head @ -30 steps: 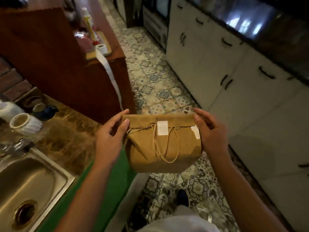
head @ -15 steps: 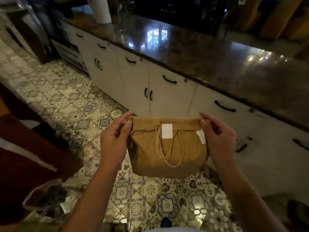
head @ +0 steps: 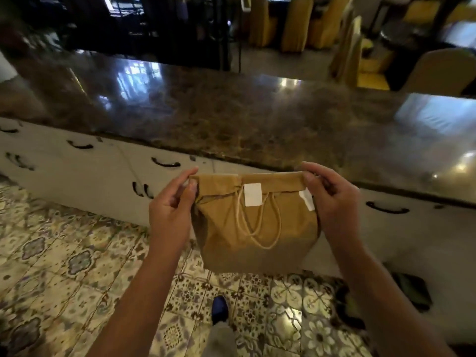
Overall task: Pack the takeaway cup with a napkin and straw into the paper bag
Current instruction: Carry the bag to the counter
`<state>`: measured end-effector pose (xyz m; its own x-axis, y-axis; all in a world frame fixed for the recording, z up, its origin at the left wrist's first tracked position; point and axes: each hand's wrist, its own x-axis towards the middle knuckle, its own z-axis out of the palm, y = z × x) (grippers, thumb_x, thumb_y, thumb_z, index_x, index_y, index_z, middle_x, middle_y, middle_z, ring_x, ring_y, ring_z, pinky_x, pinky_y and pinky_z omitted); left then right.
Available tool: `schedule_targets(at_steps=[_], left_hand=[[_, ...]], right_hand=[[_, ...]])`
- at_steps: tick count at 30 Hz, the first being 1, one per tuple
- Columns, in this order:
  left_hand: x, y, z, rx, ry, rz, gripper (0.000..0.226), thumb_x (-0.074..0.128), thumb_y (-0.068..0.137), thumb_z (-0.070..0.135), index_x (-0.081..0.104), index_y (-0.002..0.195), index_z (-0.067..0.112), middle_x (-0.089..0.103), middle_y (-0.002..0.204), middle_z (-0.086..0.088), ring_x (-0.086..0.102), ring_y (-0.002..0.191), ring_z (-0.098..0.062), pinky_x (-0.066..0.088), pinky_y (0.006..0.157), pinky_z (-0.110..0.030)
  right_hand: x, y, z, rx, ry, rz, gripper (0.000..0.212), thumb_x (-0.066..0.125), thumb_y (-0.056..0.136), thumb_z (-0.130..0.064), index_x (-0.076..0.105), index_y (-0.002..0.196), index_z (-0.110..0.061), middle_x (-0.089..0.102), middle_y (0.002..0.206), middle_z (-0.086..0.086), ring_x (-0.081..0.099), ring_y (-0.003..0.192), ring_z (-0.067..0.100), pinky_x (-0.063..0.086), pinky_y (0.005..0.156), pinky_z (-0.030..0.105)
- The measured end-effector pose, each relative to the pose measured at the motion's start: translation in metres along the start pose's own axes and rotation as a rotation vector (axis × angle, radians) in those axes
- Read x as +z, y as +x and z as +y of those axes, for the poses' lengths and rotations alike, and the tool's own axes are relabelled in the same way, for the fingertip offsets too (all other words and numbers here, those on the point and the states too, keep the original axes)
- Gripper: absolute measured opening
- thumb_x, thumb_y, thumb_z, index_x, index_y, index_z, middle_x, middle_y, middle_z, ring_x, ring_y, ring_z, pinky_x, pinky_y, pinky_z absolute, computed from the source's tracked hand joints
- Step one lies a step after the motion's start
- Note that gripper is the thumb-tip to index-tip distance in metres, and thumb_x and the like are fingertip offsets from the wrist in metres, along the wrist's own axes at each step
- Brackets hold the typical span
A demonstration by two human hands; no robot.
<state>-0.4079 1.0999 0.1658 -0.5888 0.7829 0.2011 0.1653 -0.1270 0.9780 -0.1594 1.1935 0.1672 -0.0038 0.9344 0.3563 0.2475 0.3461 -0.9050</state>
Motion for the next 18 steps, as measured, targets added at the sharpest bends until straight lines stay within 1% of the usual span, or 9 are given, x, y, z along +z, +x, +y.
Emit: schedule_targets(at_steps=[3,6,9,11,12,14,15,16,18], left_hand=[[0.025,0.049,-0.005,0.022,0.007,-0.086,0.026,0.059,0.102,0.023,0.07,0.117,0.041,0.075,0.093,0.028,0.066,0.083,0.009,0.052,0.07,-0.009],[0.048,0.104,-0.003,0.05,0.026,-0.177,0.027,0.059,0.102,0.027,0.069,0.117,0.047,0.073,0.088,0.029,0.063,0.078,0.006,0.053,0.07,-0.015],[0.072,0.154,-0.001,0.103,0.032,-0.252,0.029,0.058,0.103,0.028,0.068,0.123,0.047,0.066,0.081,0.006,0.056,0.072,-0.014,0.049,0.067,-0.035],[0.088,0.182,0.004,0.129,0.029,-0.315,0.033,0.058,0.103,0.027,0.065,0.129,0.046,0.057,0.076,-0.004,0.048,0.065,-0.018,0.044,0.059,-0.033],[0.098,0.194,0.006,0.142,0.024,-0.337,0.033,0.057,0.103,0.027,0.064,0.129,0.046,0.056,0.073,-0.006,0.047,0.062,-0.017,0.043,0.055,-0.031],[0.119,0.216,0.01,0.167,0.013,-0.384,0.033,0.058,0.103,0.025,0.063,0.129,0.044,0.061,0.074,-0.014,0.05,0.063,-0.016,0.045,0.056,-0.03],[0.131,0.226,0.012,0.169,0.006,-0.411,0.032,0.058,0.103,0.025,0.064,0.129,0.043,0.066,0.078,-0.011,0.054,0.064,-0.016,0.047,0.058,-0.031],[0.144,0.236,0.012,0.166,0.0,-0.435,0.032,0.058,0.103,0.025,0.064,0.13,0.041,0.071,0.084,-0.003,0.058,0.065,-0.014,0.051,0.059,-0.03],[0.171,0.254,0.013,0.169,0.001,-0.47,0.031,0.058,0.103,0.025,0.065,0.131,0.036,0.075,0.09,0.019,0.067,0.073,-0.001,0.055,0.063,-0.018]], right_hand=[[0.002,0.034,0.011,0.021,-0.003,0.062,0.021,0.068,0.098,-0.019,0.077,0.117,-0.022,0.074,0.082,-0.014,0.065,0.071,0.009,0.054,0.067,0.024],[0.007,0.068,0.015,0.029,-0.013,0.139,0.021,0.068,0.098,-0.02,0.077,0.117,-0.025,0.074,0.085,-0.015,0.067,0.074,0.009,0.054,0.07,0.022],[0.012,0.102,0.016,0.008,-0.027,0.216,0.021,0.068,0.099,-0.019,0.076,0.117,-0.024,0.074,0.087,-0.011,0.067,0.076,0.011,0.055,0.072,0.026],[0.013,0.124,0.017,-0.002,-0.054,0.256,0.021,0.067,0.099,-0.018,0.075,0.118,-0.023,0.074,0.089,-0.008,0.068,0.078,0.013,0.057,0.073,0.03],[0.011,0.135,0.016,-0.01,-0.076,0.273,0.021,0.067,0.099,-0.018,0.075,0.118,-0.024,0.075,0.09,-0.007,0.069,0.079,0.015,0.058,0.073,0.031],[0.004,0.156,0.016,-0.018,-0.113,0.296,0.02,0.066,0.1,-0.019,0.073,0.117,-0.027,0.075,0.091,-0.006,0.07,0.081,0.017,0.059,0.074,0.03],[0.0,0.167,0.017,-0.014,-0.123,0.306,0.02,0.066,0.1,-0.019,0.073,0.117,-0.027,0.075,0.09,-0.006,0.07,0.081,0.015,0.058,0.074,0.028],[-0.005,0.178,0.019,-0.01,-0.128,0.314,0.02,0.066,0.1,-0.018,0.073,0.117,-0.026,0.075,0.09,-0.005,0.07,0.08,0.013,0.058,0.074,0.026],[-0.015,0.202,0.026,0.003,-0.134,0.331,0.019,0.066,0.1,-0.018,0.074,0.116,-0.025,0.075,0.089,-0.003,0.069,0.079,0.008,0.056,0.073,0.021]])
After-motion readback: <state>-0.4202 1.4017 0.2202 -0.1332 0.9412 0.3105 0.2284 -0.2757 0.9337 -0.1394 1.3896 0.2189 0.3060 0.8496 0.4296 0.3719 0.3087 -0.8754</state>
